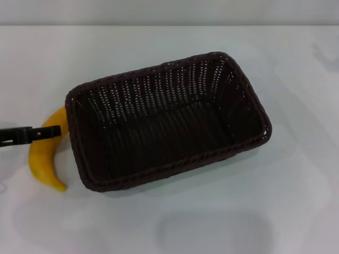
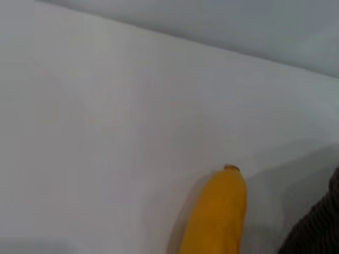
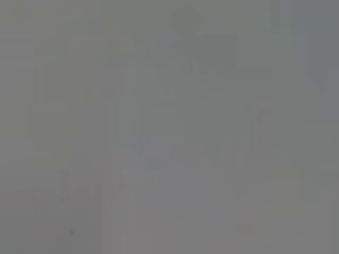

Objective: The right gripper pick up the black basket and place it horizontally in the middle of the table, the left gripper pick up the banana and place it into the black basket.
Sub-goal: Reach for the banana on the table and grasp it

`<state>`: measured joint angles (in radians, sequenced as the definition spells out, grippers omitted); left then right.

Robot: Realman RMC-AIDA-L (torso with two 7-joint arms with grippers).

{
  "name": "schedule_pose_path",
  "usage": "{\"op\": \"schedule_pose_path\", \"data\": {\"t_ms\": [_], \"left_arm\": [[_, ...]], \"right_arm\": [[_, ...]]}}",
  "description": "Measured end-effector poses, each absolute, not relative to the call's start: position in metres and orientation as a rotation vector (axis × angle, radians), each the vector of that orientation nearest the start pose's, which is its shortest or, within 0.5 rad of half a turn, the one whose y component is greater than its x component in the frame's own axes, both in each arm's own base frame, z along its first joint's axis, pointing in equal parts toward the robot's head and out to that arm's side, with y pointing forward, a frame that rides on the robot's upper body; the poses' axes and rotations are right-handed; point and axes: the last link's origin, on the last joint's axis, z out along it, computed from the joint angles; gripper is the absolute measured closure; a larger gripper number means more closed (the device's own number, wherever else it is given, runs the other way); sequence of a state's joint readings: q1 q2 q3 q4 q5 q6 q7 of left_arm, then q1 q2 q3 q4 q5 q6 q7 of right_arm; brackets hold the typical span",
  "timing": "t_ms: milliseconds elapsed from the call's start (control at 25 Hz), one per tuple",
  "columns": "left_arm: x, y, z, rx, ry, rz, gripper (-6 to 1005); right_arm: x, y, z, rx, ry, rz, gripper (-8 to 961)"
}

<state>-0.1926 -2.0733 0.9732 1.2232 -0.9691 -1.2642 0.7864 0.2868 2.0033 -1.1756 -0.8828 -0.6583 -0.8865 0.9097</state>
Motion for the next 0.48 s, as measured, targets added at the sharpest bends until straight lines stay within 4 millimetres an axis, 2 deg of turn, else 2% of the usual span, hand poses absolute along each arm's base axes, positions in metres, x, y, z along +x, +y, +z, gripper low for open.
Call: {"op": "schedule_pose_path", "data": {"t_ms": [480], "left_arm": [[-0.3249, 0.3052, 0.0603, -2.096, -1.470, -0.282, 138]], "right_arm": [[0.2663, 0.3837, 0.1246, -1.674, 0.394, 0.948, 157]]}}
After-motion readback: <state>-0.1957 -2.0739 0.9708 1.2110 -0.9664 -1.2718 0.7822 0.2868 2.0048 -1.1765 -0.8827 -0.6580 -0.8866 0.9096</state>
